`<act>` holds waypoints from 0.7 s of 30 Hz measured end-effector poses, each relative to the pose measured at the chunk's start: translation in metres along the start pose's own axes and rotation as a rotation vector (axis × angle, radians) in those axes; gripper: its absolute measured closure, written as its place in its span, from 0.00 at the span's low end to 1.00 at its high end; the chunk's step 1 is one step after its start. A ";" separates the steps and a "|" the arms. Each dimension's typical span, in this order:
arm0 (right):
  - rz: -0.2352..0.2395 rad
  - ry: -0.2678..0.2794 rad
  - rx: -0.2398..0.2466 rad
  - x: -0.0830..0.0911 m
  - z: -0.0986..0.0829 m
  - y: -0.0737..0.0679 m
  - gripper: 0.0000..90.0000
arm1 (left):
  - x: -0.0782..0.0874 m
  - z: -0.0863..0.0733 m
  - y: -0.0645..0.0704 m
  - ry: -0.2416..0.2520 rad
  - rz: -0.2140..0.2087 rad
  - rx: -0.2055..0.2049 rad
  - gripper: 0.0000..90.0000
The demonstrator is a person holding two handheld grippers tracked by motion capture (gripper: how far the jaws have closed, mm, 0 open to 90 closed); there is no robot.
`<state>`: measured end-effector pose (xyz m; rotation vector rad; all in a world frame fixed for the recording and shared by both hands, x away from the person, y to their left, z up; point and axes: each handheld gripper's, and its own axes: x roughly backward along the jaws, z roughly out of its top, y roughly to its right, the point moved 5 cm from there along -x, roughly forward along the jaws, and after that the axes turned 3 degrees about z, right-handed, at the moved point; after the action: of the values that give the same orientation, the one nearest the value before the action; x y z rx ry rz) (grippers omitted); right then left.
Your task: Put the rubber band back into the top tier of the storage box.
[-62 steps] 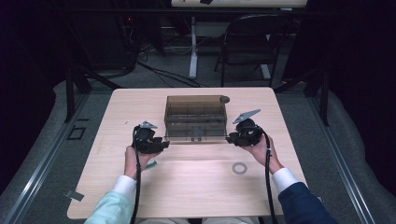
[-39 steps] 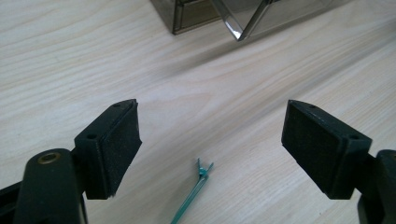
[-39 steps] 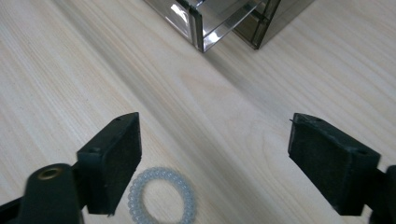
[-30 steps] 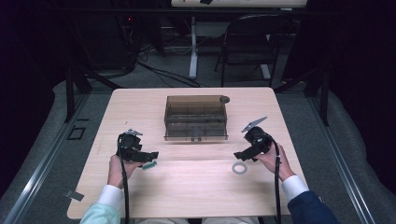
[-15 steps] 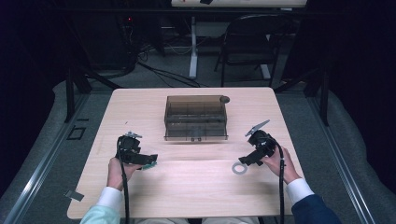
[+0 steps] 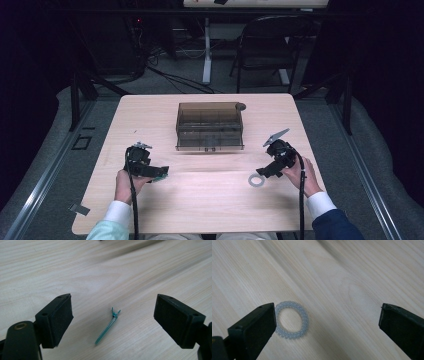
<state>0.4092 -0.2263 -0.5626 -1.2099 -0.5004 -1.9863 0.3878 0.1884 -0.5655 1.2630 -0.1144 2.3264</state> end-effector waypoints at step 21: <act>0.041 -0.063 -0.011 -0.002 0.001 -0.007 0.03 | 0.000 -0.001 0.004 -0.006 0.002 -0.027 0.17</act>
<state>0.4050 -0.2201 -0.5634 -1.2829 -0.4925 -1.9243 0.3852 0.1855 -0.5658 1.2572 -0.1491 2.3149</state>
